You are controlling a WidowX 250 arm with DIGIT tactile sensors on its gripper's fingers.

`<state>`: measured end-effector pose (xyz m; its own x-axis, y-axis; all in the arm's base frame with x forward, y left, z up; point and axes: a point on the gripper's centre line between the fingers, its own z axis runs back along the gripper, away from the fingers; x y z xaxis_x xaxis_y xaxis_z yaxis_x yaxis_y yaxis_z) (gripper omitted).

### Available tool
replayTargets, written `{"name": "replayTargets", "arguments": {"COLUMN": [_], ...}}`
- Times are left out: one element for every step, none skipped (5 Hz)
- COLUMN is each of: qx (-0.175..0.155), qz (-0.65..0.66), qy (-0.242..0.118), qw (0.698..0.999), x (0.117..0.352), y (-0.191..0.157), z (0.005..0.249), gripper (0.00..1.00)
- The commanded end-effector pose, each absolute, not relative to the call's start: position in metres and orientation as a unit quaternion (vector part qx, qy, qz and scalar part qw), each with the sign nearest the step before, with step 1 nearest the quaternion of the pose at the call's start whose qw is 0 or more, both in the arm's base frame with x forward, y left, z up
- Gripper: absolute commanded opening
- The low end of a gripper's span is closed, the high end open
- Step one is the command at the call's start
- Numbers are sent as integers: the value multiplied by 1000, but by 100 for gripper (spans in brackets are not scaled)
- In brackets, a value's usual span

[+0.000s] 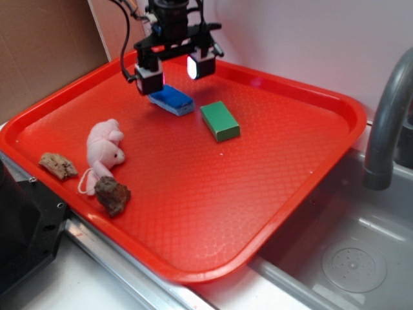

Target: Grab the blue sponge.

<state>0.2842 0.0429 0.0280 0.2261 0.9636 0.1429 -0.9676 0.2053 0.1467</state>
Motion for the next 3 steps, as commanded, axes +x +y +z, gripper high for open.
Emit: {"name": "replayTargets", "arguments": {"qx": [100, 79, 65], "qz": [588, 541, 451], "qy": [-5, -20, -38], "qw": [802, 837, 890], "x": [255, 260, 264], "y": [56, 52, 47], "z": [19, 21, 30], "gripper": [100, 0, 0]}}
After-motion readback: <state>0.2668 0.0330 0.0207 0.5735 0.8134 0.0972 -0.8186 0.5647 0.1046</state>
